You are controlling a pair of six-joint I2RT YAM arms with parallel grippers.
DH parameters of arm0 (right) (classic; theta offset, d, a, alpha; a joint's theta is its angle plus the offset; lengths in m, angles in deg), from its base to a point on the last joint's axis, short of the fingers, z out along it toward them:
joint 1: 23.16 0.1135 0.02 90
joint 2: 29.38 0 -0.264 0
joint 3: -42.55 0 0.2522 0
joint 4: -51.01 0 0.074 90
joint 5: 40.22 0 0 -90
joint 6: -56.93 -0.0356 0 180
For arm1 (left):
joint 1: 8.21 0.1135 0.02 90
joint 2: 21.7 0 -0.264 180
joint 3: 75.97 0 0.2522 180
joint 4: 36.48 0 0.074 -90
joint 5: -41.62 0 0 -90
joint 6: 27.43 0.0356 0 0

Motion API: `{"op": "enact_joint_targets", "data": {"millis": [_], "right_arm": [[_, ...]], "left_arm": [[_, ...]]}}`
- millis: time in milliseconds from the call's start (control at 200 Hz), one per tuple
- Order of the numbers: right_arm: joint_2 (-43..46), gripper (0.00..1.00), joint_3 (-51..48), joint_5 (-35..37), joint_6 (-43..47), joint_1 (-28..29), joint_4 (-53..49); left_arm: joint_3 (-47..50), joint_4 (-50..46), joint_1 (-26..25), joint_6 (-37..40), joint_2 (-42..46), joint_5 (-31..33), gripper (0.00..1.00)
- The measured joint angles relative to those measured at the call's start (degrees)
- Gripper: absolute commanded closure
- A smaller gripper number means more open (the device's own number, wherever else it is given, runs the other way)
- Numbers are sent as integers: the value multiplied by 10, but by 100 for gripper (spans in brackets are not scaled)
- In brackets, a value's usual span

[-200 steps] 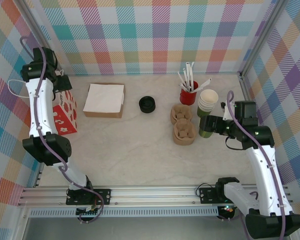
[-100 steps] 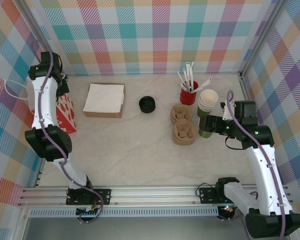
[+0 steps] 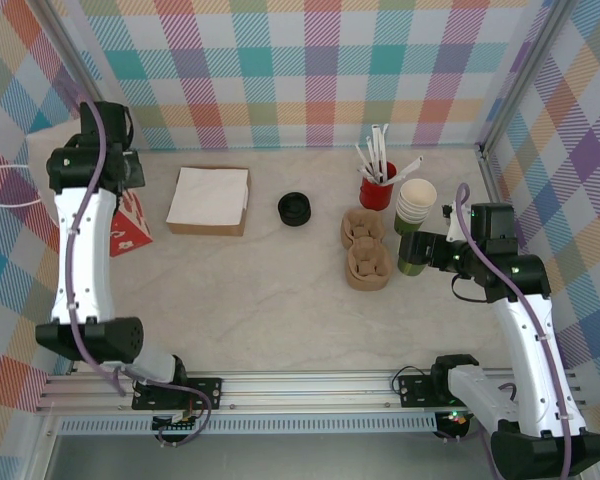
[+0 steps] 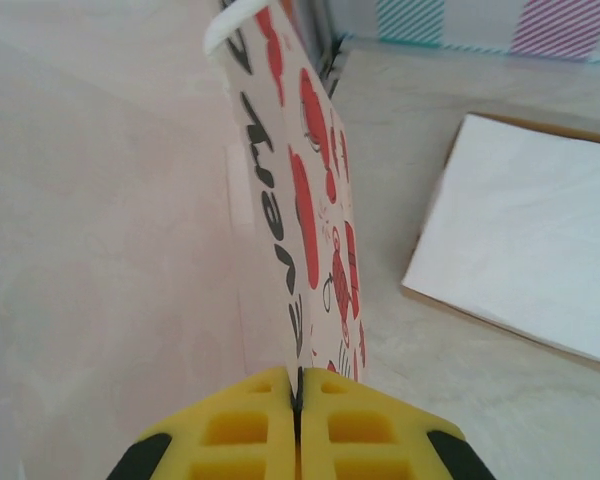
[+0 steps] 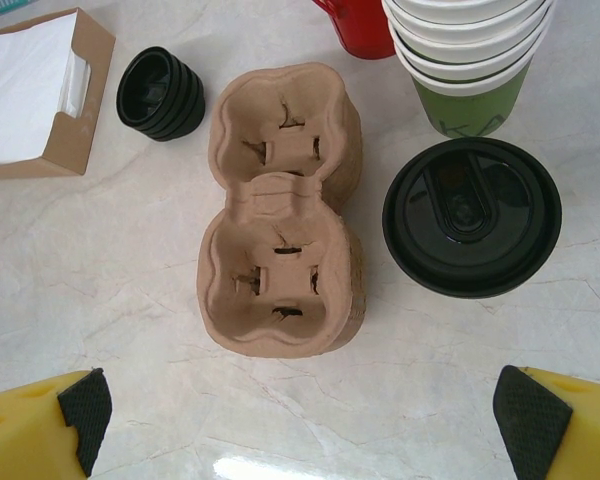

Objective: Pack the takeout coffee

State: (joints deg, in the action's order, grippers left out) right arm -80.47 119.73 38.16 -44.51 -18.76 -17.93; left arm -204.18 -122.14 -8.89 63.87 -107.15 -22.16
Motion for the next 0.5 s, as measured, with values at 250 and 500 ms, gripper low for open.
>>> {"op": "enact_joint_targets", "data": {"millis": [250, 500], "right_arm": [[0, 0, 0, 5, -8, 0, -4], [-12, 0, -2, 19, -19, 0, -10]], "left_arm": [[-16, -87, -187, -41, 49, 35, 100], [-8, -153, -414, -130, 45, 58, 100]]}}
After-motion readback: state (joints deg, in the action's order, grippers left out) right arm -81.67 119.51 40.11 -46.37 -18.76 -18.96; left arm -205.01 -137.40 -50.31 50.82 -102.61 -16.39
